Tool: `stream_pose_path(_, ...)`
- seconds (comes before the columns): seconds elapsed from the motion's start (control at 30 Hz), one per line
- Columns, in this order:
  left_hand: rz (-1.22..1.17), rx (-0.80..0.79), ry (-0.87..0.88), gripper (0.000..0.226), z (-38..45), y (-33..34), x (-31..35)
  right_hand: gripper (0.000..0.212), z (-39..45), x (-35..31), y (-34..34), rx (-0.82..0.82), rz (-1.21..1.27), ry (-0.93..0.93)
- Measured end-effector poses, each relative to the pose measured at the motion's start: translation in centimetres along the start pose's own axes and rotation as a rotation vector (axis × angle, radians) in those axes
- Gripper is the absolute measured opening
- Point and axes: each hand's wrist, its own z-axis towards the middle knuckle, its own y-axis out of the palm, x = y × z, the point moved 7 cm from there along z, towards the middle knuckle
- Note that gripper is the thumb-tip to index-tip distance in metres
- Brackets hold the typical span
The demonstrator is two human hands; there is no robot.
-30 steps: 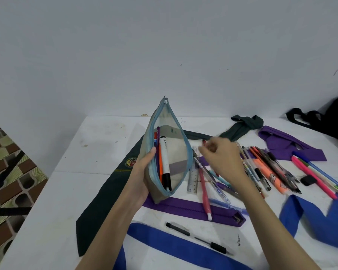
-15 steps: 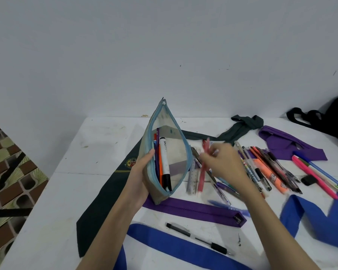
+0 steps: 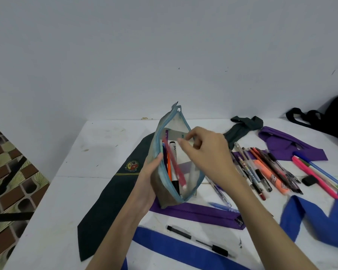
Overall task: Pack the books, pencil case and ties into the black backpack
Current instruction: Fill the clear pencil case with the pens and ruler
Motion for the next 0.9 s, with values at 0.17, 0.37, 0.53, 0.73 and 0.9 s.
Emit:
stream_pose_path(0.17,-0.046,-0.027,0.008,0.053,0.0,0.3,0.2,0.023,-0.1,2.1,-0.2,0.014,-0.006,0.089)
stream_pose_path(0.37,0.132,-0.136,0.089,0.077,0.5,1.8,0.4,0.038,0.4,2.4,1.0,-0.056,0.209,0.079)
stream_pose_path(0.53,0.199,-0.198,0.199,0.070,0.6,2.9,0.9,0.043,1.4,2.3,0.3,-0.016,0.322,0.102)
stream_pose_path(0.73,0.060,-0.076,0.118,0.052,1.2,1.1,0.2,0.041,1.9,5.8,0.4,-0.037,0.391,0.215)
stream_pose_path(0.9,0.156,-0.024,0.127,0.060,1.5,0.4,0.0,0.026,0.5,11.1,2.8,-0.172,-0.014,0.347)
